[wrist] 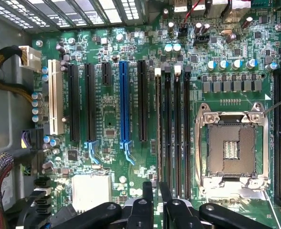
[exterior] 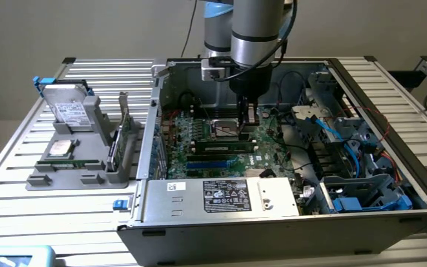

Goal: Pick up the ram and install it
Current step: 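Insert the ram into the slot, then press down the ram until it locks into place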

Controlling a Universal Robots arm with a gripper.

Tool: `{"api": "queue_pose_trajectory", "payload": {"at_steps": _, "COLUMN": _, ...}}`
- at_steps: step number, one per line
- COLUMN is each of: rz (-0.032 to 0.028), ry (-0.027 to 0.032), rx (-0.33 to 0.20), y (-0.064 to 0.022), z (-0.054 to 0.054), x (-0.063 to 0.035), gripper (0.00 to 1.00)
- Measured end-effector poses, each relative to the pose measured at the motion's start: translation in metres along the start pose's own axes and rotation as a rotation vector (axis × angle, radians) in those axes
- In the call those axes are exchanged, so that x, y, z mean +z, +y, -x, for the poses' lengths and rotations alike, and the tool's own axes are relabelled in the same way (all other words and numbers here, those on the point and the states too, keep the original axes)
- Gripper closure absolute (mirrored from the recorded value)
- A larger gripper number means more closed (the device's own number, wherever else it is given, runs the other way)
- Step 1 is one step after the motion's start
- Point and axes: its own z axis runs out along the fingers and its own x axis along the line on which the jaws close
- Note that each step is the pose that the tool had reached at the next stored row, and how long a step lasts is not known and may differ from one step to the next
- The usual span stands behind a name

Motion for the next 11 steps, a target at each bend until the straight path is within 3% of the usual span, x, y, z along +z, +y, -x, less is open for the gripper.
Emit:
{"api": "queue_pose_trajectory", "payload": {"at_steps": 4, "rz": 0.0000, "ry": 0.0001, "rx": 0.000, "y": 0.0000, "z": 0.0000, "x": 0.0000, "gripper": 0.80}}
{"api": "queue_pose_trajectory", "payload": {"at_steps": 5, "rz": 0.0000, "ry": 0.0001, "rx": 0.000, "y": 0.0000, "z": 0.0000, "x": 0.0000, "gripper": 0.89}}
{"api": "queue_pose_trajectory", "payload": {"at_steps": 11, "rz": 0.0000, "ry": 0.0001, "rx": 0.000, "y": 0.0000, "z": 0.0000, "x": 0.0000, "gripper": 0.89}}
